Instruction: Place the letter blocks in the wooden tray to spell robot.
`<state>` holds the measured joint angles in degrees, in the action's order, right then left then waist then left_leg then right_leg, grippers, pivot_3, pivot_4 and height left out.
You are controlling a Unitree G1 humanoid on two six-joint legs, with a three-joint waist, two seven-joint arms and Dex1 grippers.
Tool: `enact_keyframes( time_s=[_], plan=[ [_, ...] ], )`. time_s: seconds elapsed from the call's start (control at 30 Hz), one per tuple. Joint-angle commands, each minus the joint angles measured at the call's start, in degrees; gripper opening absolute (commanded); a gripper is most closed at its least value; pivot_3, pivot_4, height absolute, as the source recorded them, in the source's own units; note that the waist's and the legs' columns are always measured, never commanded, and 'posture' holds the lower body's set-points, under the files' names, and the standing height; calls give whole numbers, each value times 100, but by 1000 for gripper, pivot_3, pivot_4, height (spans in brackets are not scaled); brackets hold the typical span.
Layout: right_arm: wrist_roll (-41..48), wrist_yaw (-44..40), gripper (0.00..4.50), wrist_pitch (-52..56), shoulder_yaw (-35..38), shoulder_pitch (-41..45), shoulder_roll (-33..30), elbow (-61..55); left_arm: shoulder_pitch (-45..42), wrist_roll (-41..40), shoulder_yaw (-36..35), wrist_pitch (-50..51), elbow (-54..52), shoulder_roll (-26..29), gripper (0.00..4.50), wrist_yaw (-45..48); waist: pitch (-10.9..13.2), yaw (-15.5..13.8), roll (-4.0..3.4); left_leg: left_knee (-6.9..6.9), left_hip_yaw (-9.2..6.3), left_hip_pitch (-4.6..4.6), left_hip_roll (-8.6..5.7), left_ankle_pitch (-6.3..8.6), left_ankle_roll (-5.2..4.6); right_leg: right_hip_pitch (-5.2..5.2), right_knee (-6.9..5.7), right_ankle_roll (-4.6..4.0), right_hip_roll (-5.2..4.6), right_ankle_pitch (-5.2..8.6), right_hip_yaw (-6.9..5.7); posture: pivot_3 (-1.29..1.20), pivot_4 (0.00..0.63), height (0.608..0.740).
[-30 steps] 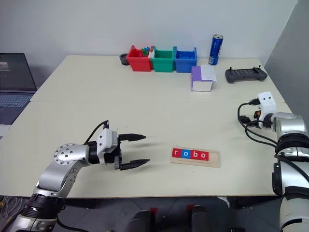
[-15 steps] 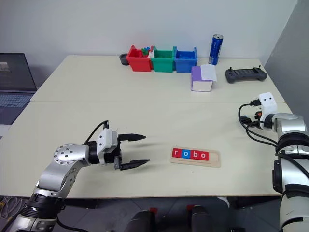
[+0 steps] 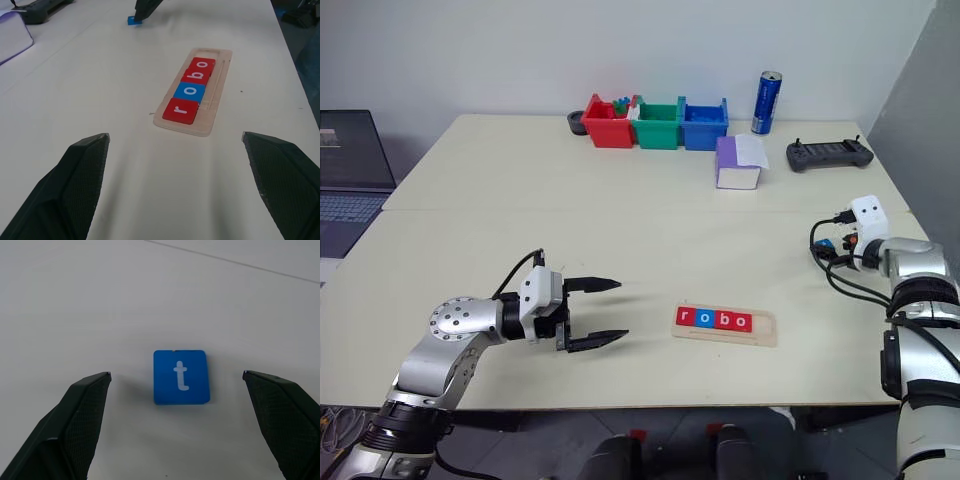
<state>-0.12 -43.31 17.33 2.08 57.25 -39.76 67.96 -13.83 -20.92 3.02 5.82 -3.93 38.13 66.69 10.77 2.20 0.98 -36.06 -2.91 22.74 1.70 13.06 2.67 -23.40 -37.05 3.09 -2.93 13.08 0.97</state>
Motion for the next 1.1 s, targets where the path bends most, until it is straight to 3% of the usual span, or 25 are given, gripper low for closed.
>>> enact_keyframes(
  time_s=[0.03,0.2,0.3,0.53,0.7,0.8,1.1],
  plan=[
    [-55,88,4486,-105,37,139,16,66,35,-28,-145,-37,-236,75,4500,-56,0,6,0,0,0,0,0,0,0,0,0,0,0,0,0,0,150,740],
    [-72,228,4486,-34,98,132,110,181,58,-42,-152,-35,-266,99,4500,-66,0,17,0,0,0,0,0,0,0,0,1,0,0,0,0,0,150,740],
    [-32,217,3924,33,153,108,123,191,61,-45,-155,-32,-276,112,4500,-79,0,18,0,-1,0,-1,0,0,0,0,-2,0,0,0,0,0,150,740],
    [-8,275,1468,77,266,63,81,170,69,-73,-144,-8,-304,122,4500,-98,0,17,0,-1,-1,-1,0,0,0,1,-3,1,0,-1,0,0,150,740],
    [23,316,1456,375,364,98,-60,-84,-2,-81,-121,0,-264,109,4500,-82,0,14,0,-1,-1,-1,0,0,0,2,-2,1,0,-1,0,0,150,740],
    [150,178,1456,986,446,-123,-219,-862,-48,-79,-97,-20,-202,99,4500,-41,0,5,0,-1,-1,1,0,0,0,1,-1,0,0,-1,-1,0,150,740],
    [1075,629,1456,4372,1665,-3361,-368,-6474,-428,12,11,-273,340,-16,4500,197,-1,-64,-3,2,-12,9,-1,0,0,-1,0,-7,-1,6,-10,0,150,740]
  ],
)
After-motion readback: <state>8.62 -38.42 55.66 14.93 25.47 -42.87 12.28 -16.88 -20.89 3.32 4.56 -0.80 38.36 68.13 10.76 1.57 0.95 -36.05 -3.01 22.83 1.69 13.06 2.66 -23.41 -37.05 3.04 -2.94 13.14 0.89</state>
